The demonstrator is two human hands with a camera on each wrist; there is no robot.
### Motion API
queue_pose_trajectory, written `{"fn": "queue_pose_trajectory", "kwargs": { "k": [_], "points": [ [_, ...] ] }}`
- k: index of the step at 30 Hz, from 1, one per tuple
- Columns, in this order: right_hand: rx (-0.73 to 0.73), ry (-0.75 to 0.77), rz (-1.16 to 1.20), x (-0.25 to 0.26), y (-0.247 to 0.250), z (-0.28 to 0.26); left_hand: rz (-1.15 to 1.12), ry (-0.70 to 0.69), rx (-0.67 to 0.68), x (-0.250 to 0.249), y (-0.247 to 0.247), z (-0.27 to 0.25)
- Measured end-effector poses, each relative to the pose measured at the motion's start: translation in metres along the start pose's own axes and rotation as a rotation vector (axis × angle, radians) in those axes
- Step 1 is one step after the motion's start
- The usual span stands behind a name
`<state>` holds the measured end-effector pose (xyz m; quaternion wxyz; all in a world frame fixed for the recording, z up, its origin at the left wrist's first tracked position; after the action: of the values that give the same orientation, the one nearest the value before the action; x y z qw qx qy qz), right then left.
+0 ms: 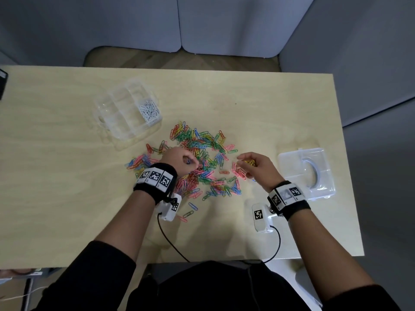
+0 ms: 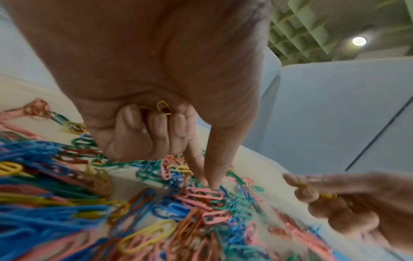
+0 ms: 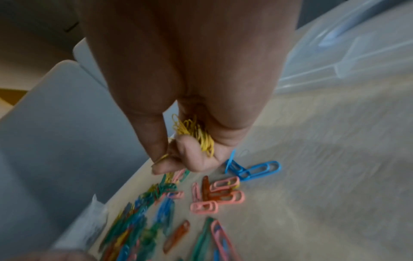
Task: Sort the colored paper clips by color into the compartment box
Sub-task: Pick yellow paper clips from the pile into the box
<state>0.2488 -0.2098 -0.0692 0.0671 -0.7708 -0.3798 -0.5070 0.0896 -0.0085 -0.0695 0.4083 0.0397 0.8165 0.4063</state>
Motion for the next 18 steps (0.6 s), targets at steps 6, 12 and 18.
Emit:
{"fn": "queue_pose_trajectory", "kwargs": {
  "k": [6,12,18],
  "points": [
    [0.152,-0.385,0.459,0.015,-0.026,0.001,0.0,-0.007,-0.34,-0.006,0.025,0.007],
    [-0.036,-0.169,-0.07,0.034,-0.035,0.027,0.117,-0.075,-0.32,-0.029,0.016,0.031],
    [-0.329,0.124,-0.68,0.065,-0.038,0.051,0.043,-0.096,-0.304,-0.025,0.014,0.034]
  ]
}}
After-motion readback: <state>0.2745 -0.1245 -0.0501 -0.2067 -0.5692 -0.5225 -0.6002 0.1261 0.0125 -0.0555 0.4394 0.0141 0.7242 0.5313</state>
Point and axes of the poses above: each hand's wrist, its own z-axis towards the middle knuckle, its own y-axis out of the back of the hand, x = y × z, the point moved 7 cm from there along z, towards the middle knuckle, and after that the axes turned 14 degrees about -x, right-handed, at the moved point
